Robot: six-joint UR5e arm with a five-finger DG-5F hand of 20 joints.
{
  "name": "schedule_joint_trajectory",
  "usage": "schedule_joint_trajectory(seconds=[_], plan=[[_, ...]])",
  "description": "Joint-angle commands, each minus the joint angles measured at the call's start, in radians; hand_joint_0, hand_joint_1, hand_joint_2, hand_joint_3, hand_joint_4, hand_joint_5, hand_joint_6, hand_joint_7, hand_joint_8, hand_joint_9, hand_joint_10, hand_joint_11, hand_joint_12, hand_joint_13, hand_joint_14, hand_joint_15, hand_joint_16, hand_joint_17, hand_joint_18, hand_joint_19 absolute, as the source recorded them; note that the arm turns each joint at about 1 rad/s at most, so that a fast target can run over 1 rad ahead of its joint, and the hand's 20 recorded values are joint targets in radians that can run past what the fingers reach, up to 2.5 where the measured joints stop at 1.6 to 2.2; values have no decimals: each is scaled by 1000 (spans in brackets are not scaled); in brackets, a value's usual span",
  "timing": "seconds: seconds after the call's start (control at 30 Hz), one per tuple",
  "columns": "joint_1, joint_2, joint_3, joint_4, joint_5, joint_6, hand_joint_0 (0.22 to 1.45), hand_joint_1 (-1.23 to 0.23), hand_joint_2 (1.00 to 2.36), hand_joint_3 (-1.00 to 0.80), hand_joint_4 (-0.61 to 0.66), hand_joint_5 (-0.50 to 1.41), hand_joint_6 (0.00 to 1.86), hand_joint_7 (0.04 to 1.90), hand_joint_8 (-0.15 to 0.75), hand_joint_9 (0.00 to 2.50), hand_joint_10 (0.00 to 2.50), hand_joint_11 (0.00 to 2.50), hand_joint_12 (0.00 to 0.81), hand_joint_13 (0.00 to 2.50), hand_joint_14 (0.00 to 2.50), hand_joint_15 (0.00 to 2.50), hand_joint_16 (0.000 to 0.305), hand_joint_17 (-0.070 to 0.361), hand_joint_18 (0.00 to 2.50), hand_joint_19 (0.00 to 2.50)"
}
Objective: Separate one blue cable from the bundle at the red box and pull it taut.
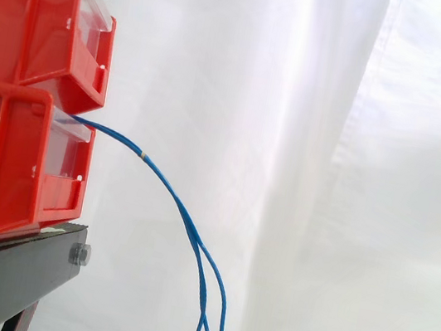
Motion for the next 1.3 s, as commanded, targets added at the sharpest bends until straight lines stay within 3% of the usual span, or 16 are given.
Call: schedule_joint_trajectory(seconds=[0.0, 1.27], plan=[[0, 0, 0, 0, 0, 0, 583, -534, 1000, -500, 286, -229, 502, 770, 330, 323, 6, 328, 328, 0, 2, 100, 47, 107, 0, 333], [0, 0, 0, 0, 0, 0, 563, -529, 1000, -500, 281, -229, 502, 771, 332, 322, 9, 328, 332, 0, 2, 107, 48, 108, 0, 329]])
